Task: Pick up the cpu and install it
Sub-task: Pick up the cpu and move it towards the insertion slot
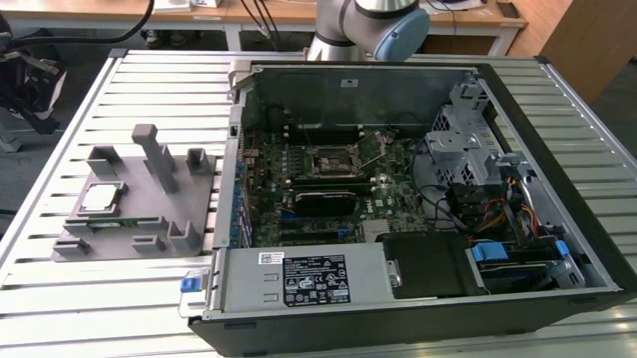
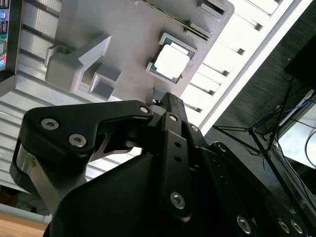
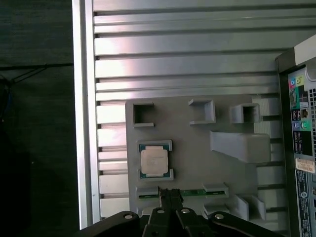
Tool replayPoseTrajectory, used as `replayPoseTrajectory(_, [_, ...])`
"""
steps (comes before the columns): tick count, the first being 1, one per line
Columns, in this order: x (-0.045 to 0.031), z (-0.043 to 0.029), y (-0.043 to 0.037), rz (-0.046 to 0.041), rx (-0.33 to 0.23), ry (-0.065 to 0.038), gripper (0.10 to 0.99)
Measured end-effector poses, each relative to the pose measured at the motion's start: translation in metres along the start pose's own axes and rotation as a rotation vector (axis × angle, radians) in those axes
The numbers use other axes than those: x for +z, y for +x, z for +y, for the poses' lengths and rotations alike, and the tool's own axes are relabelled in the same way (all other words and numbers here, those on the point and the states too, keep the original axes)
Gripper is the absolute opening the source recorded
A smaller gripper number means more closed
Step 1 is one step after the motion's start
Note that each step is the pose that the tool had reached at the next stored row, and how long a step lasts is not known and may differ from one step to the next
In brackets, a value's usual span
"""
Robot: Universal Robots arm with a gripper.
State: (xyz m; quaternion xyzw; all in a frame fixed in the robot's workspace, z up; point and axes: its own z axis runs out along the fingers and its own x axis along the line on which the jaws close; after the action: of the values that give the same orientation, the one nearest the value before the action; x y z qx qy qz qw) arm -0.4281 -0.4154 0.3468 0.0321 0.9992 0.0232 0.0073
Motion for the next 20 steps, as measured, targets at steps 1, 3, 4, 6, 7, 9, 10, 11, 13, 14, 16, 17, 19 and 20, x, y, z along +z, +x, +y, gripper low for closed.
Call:
replayPoseTrajectory(1, [0.0012, -0.0007, 0.0000, 0.0018, 0.000, 0.000, 0.106])
replayPoseTrajectory(3, [0.0035, -0.0021, -0.0001, 0.0049, -0.001, 0.000, 0.106])
replayPoseTrajectory(4, [0.0048, -0.0025, -0.0001, 0.0066, -0.001, 0.000, 0.106])
replayPoseTrajectory(6, [0.0071, -0.0030, -0.0001, 0.0093, -0.001, 0.000, 0.169])
replayPoseTrajectory(7, [0.0082, -0.0031, -0.0001, 0.0112, -0.001, 0.000, 0.169])
replayPoseTrajectory(9, [0.0100, -0.0036, -0.0002, 0.0169, -0.001, 0.000, 0.290])
replayPoseTrajectory(10, [0.0110, -0.0041, -0.0002, 0.0209, -0.001, 0.001, 0.290])
replayPoseTrajectory(11, [0.0121, -0.0047, -0.0002, 0.0245, -0.001, 0.001, 0.349])
replayPoseTrajectory(13, [0.0146, -0.0059, -0.0002, 0.0318, -0.001, 0.001, 0.408])
replayPoseTrajectory(14, [0.0161, -0.0060, -0.0002, 0.0342, -0.001, 0.001, 0.467])
replayPoseTrajectory(16, [0.0195, -0.0064, -0.0001, 0.0345, -0.001, 0.001, 0.525])
replayPoseTrajectory(17, [0.0209, -0.0068, -0.0002, 0.0346, -0.001, 0.001, 0.525])
replayPoseTrajectory(19, [0.0230, -0.0076, -0.0002, 0.0347, -0.001, 0.001, 0.588])
replayPoseTrajectory(20, [0.0241, -0.0080, -0.0002, 0.0346, -0.001, 0.001, 0.588])
